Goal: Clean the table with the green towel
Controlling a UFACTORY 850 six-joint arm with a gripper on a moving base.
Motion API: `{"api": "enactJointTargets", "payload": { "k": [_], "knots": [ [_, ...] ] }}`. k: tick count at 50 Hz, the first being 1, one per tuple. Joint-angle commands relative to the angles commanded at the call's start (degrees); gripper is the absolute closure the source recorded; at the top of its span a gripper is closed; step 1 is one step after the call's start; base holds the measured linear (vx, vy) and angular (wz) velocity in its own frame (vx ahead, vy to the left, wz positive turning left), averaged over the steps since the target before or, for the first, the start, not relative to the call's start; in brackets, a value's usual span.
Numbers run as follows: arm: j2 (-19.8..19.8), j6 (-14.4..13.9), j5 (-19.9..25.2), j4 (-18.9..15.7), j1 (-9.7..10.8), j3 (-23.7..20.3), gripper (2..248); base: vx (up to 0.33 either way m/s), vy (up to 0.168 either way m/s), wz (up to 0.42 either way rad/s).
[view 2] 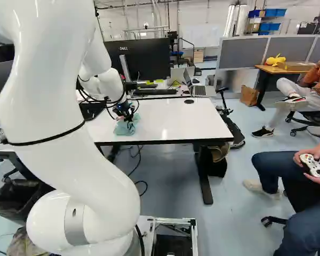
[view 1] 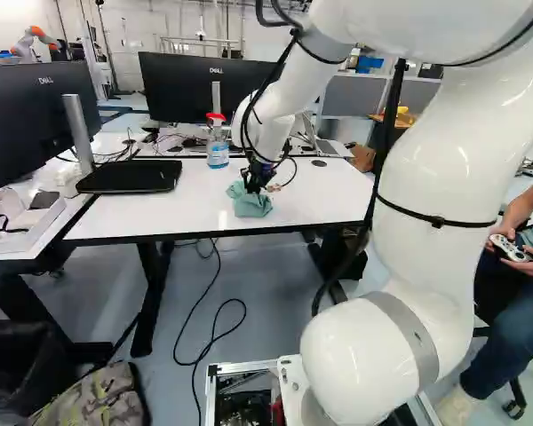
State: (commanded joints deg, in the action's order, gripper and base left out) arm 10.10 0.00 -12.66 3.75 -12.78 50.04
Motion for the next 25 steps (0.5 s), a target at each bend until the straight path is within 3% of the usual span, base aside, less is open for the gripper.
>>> {"api": "enactJointTargets", "payload": {
  "k": [25],
  "knots": [
    [-4.25, 0.00, -0.59, 0.00, 0.00, -0.93, 219, 0.000, 0.000, 0.000]
  ]
}}
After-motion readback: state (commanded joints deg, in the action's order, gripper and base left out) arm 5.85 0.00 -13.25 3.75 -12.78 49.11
